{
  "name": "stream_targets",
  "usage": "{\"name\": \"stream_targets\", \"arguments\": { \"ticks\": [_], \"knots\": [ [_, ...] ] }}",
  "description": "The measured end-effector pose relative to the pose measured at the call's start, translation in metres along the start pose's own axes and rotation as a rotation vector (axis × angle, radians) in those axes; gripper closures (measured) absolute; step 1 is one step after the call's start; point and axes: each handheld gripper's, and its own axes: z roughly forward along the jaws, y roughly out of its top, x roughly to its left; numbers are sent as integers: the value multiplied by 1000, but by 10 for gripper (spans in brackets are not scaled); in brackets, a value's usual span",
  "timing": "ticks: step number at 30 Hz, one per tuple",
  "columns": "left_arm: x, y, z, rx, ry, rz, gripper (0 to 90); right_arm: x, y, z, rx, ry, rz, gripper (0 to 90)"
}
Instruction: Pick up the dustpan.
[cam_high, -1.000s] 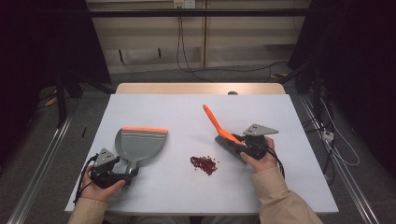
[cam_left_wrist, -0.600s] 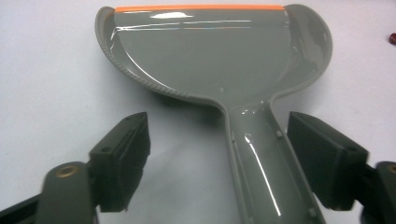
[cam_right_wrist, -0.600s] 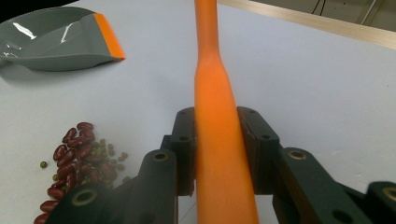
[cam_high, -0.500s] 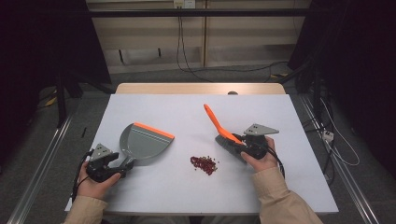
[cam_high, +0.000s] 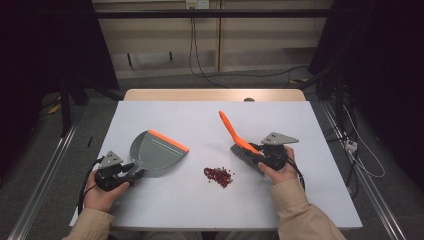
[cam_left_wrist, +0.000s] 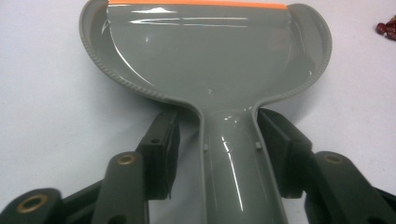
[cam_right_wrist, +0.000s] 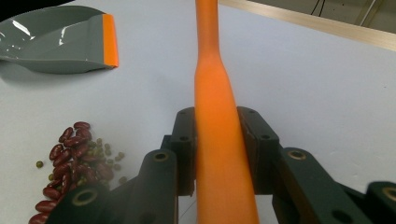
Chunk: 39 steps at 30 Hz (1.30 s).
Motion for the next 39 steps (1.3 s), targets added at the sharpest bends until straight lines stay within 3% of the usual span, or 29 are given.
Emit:
{"name": "stream_targets", "arguments": {
  "ticks": [3, 11, 17, 27, 30, 32, 37, 39],
  "knots": [
    [1, 1, 0, 3, 0, 16, 620, 0, 0, 0, -1, -2, 0, 695],
    [1, 4, -3, -5, -13, 21, 626, 0, 0, 0, -1, 0, 3, 694],
    [-5, 7, -4, 11, -60, 69, 627, 1, 0, 1, 13, -1, -10, 685],
    [-14, 10, -10, -2, -120, 93, 627, 2, 5, 3, 37, 0, -20, 632],
    [-16, 11, -12, -8, -137, 109, 627, 4, 8, 4, 65, -14, -56, 629],
    [-17, 11, -14, -8, -144, 122, 627, 4, 8, 4, 67, -5, -52, 635],
    [-18, 11, -18, -2, -174, 138, 627, 4, 10, 6, 99, -36, -77, 700],
    [-19, 11, -21, -1, -185, 145, 627, 4, 10, 6, 98, -43, -62, 703]
  ]
}}
